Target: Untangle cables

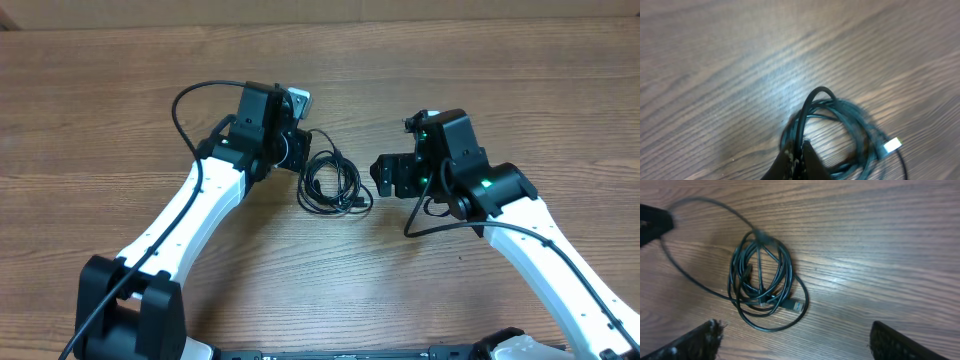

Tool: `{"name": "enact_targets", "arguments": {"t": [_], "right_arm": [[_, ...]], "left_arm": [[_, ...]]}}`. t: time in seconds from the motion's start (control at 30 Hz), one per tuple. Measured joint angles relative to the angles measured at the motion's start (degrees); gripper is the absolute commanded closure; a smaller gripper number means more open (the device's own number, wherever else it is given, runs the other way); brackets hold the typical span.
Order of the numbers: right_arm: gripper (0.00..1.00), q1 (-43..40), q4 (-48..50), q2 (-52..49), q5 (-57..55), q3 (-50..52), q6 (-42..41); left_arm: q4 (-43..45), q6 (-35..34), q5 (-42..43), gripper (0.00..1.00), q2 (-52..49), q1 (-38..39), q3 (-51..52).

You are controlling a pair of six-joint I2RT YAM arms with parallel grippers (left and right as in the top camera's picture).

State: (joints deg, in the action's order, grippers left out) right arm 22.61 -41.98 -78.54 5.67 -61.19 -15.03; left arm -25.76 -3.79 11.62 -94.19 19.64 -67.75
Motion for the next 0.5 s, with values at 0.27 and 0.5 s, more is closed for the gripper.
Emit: {"name": "enact_targets", "arguments": {"t": [0.27, 0.5], "right_arm": [[0.21, 2.47, 7.50, -10.38, 3.52, 0.00, 0.11], [0.28, 4.20, 11.61, -16.72, 4.52, 0.00, 0.00]], "left_arm": [[-0.39, -4.46, 3.76, 0.96, 0.28, 0.00, -0.15], [-0.28, -5.29, 3.74, 0.96, 2.03, 0.00, -0.15]]}}
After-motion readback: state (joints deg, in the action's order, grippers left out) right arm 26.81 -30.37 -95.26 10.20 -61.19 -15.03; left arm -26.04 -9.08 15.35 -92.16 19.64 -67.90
